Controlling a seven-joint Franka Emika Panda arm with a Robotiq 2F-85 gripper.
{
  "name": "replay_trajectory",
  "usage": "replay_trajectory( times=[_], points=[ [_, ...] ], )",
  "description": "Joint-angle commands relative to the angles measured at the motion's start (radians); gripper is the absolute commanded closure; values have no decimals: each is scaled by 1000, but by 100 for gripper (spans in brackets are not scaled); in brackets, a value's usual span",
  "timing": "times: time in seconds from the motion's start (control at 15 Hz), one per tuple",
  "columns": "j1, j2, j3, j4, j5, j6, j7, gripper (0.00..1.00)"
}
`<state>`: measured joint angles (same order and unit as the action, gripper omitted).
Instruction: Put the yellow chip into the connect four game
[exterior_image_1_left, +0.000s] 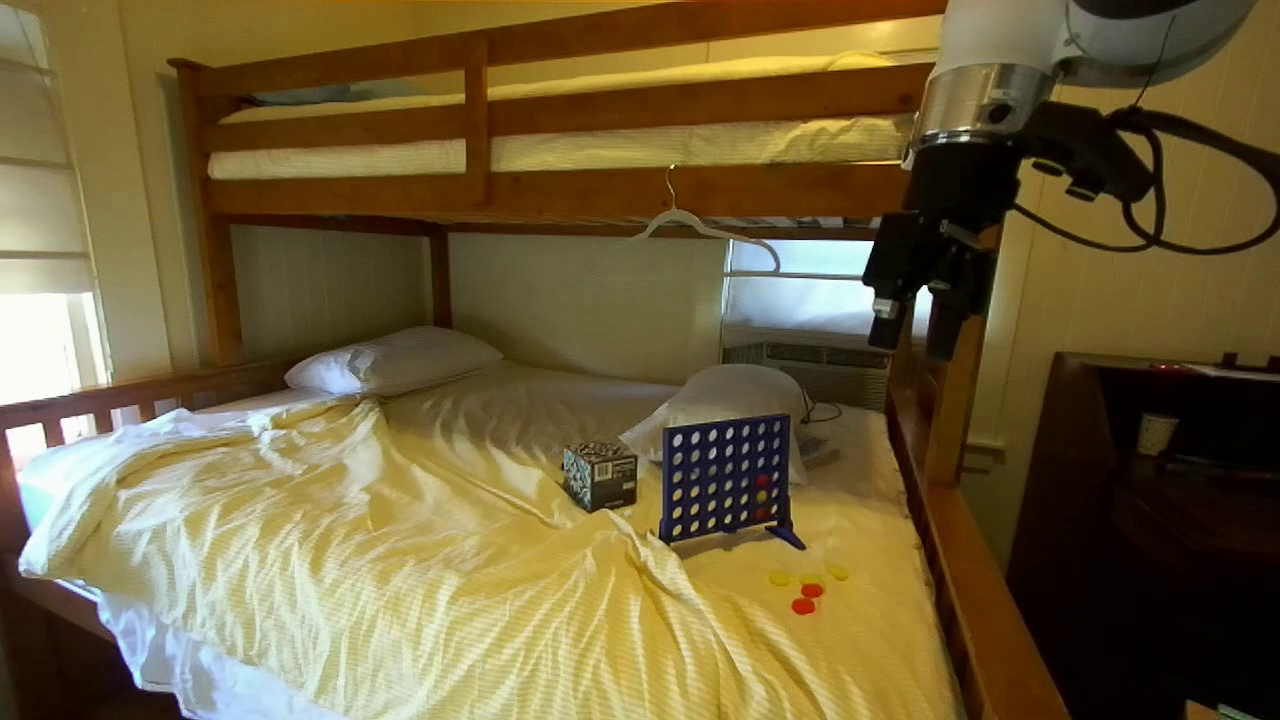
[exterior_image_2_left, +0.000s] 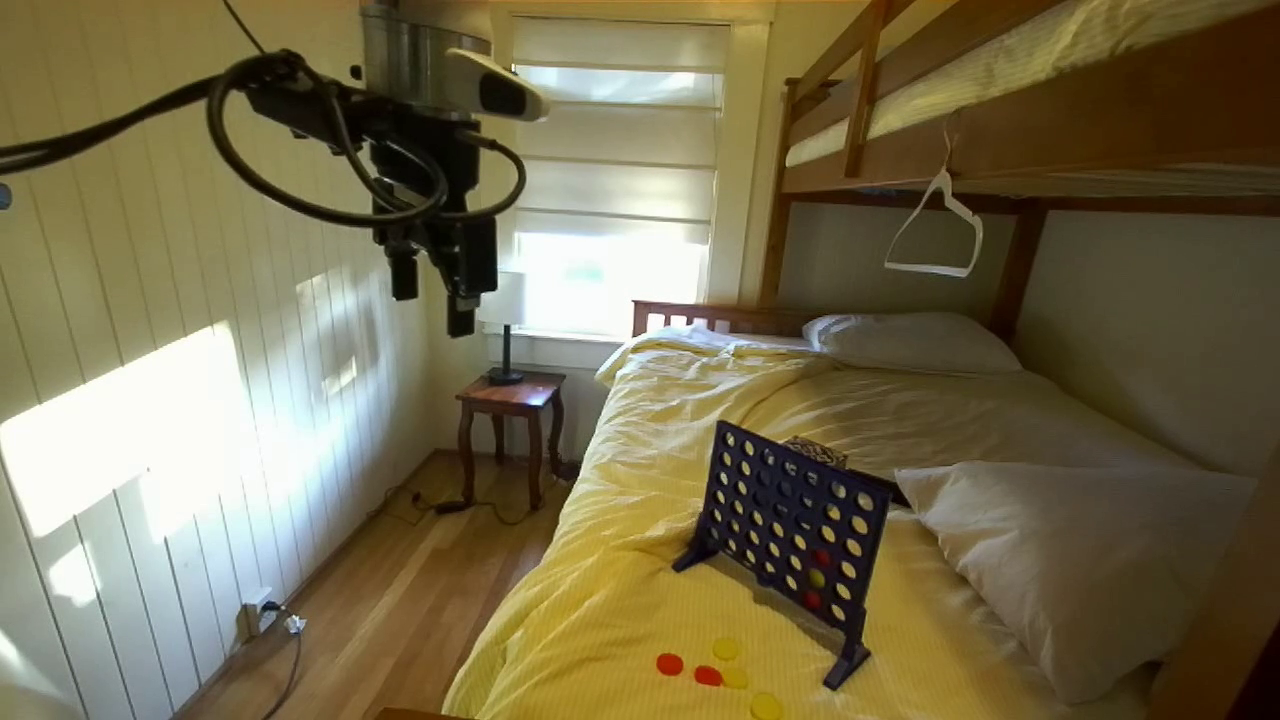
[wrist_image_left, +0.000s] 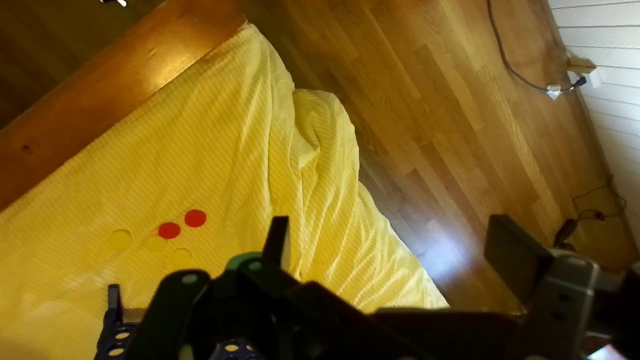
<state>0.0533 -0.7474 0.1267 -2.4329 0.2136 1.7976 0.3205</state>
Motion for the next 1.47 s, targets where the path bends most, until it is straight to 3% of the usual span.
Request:
replay_trajectory(
  times=[0.0, 0.27, 0.87, 0.93, 1.0, 1.4],
  points=[
    [-92, 72, -27, -20, -22, 71, 30, 0],
    [-170, 153, -86, -58, -16, 211, 16, 0],
    [-185, 323, -250, -145, 4, 518, -226, 0],
    [-183, 332, -276, -154, 24, 533, -252, 0],
    [-182, 322, -246, -127, -4, 486, -199, 0],
    [-181, 332, -249, -127, -4, 492, -208, 0]
  ],
)
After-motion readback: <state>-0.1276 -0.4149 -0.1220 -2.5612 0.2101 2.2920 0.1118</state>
